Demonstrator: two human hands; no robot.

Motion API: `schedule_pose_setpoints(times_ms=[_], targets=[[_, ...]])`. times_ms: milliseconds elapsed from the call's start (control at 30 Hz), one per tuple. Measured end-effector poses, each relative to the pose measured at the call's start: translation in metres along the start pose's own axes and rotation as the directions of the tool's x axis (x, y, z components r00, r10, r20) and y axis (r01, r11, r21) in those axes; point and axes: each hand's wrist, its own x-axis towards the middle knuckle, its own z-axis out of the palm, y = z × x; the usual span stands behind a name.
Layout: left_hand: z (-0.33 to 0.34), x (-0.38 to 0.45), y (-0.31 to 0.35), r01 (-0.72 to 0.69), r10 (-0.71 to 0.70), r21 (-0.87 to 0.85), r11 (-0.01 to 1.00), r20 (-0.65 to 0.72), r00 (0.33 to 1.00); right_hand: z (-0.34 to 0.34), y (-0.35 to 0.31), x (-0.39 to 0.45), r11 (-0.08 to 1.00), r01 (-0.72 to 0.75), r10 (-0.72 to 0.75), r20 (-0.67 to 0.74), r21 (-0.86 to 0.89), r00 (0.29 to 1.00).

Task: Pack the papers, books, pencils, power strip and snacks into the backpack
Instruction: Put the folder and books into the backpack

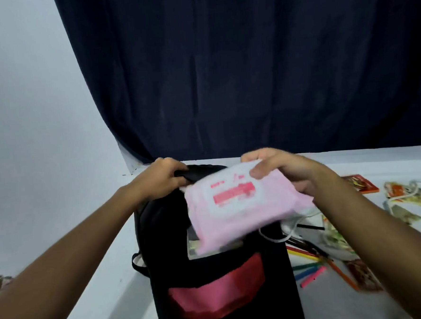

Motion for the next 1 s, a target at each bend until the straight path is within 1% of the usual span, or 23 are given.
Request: schedule_pose_setpoints(times_ms=[67,100,133,200,233,300,367,400,433,467,500,533,567,600,633,667,700,733,767,833,900,933,1000], targets=[[-0.006,0.007,-0.002,-0.015,0.015,0.031,0.999,0.03,0.999,0.025,0.018,0.001,0.988,-0.14,0.141,0.003,-0.072,0.99],[-0.008,0.01,-0.002,-0.02,0.018,0.046,0.999,0.043,0.999,0.037,0.031,0.006,0.978,-0.184,0.183,-0.027,-0.093,0.983],[-0.01,0.012,-0.001,-0.031,0.028,0.062,0.998,0.056,0.998,0.048,0.047,0.014,0.972,-0.209,0.199,-0.092,-0.109,0.976],[-0.014,0.016,0.004,-0.058,0.051,0.095,0.994,0.075,0.996,0.065,0.081,0.033,0.966,-0.22,0.171,-0.308,-0.133,0.936],[-0.016,0.017,0.007,-0.071,0.063,0.109,0.991,0.082,0.995,0.073,0.096,0.043,0.969,-0.211,0.145,-0.404,-0.125,0.903],[-0.017,0.02,0.012,-0.096,0.084,0.118,0.988,0.098,0.992,0.088,0.121,0.066,0.988,-0.151,0.146,-0.506,0.032,0.85],[-0.017,0.022,0.017,-0.107,0.095,0.118,0.987,0.109,0.99,0.101,0.135,0.091,0.969,-0.045,0.169,-0.52,0.242,0.837],[-0.017,0.023,0.018,-0.112,0.099,0.115,0.987,0.11,0.989,0.106,0.139,0.106,0.954,0.013,0.157,-0.538,0.298,0.828],[-0.018,0.024,0.019,-0.113,0.1,0.112,0.987,0.111,0.989,0.11,0.145,0.124,0.951,0.061,0.13,-0.571,0.302,0.811],[-0.019,0.025,0.019,-0.116,0.104,0.112,0.987,0.111,0.988,0.114,0.149,0.138,0.969,0.071,0.089,-0.599,0.238,0.796],[-0.019,0.025,0.02,-0.117,0.104,0.113,0.987,0.114,0.988,0.115,0.155,0.154,0.991,0.048,0.041,-0.625,0.125,0.779],[-0.02,0.025,0.02,-0.119,0.106,0.114,0.986,0.116,0.988,0.117,0.161,0.167,0.999,-0.041,0.013,-0.643,-0.028,0.766],[-0.02,0.025,0.02,-0.121,0.106,0.119,0.986,0.119,0.987,0.117,0.167,0.178,0.967,-0.155,-0.01,-0.634,-0.204,0.774],[-0.021,0.026,0.019,-0.123,0.107,0.125,0.985,0.122,0.987,0.118,0.173,0.186,0.877,-0.267,-0.032,-0.605,-0.398,0.796],[-0.021,0.026,0.017,-0.119,0.102,0.132,0.984,0.125,0.987,0.116,0.178,0.194,0.715,-0.339,-0.082,-0.555,-0.611,0.828],[-0.022,0.026,0.015,-0.115,0.098,0.136,0.984,0.124,0.987,0.116,0.177,0.195,0.511,-0.367,-0.128,-0.49,-0.778,0.862],[-0.023,0.027,0.012,-0.108,0.091,0.136,0.985,0.122,0.988,0.114,0.177,0.198,0.308,-0.37,-0.155,-0.43,-0.877,0.889],[-0.023,0.027,0.009,-0.102,0.086,0.131,0.986,0.121,0.989,0.112,0.177,0.197,0.153,-0.38,-0.147,-0.401,-0.912,0.904],[-0.024,0.028,0.007,-0.097,0.082,0.124,0.988,0.119,0.989,0.109,0.179,0.2,0.048,-0.388,-0.127,-0.391,-0.92,0.912],[-0.023,0.029,0.004,-0.098,0.085,0.11,0.989,0.119,0.989,0.106,0.178,0.201,-0.046,-0.383,-0.078,-0.379,-0.922,0.922],[-0.023,0.03,0.002,-0.102,0.089,0.104,0.989,0.121,0.989,0.111,0.178,0.204,-0.111,-0.309,-0.09,-0.3,-0.945,0.95],[-0.022,0.031,0.0,-0.099,0.087,0.096,0.99,0.12,0.989,0.114,0.179,0.204,-0.119,-0.246,-0.105,-0.234,-0.962,0.967],[-0.022,0.033,-0.003,-0.089,0.08,0.068,0.994,0.117,0.99,0.118,0.176,0.199,-0.065,-0.105,-0.182,-0.092,-0.992,0.979]])
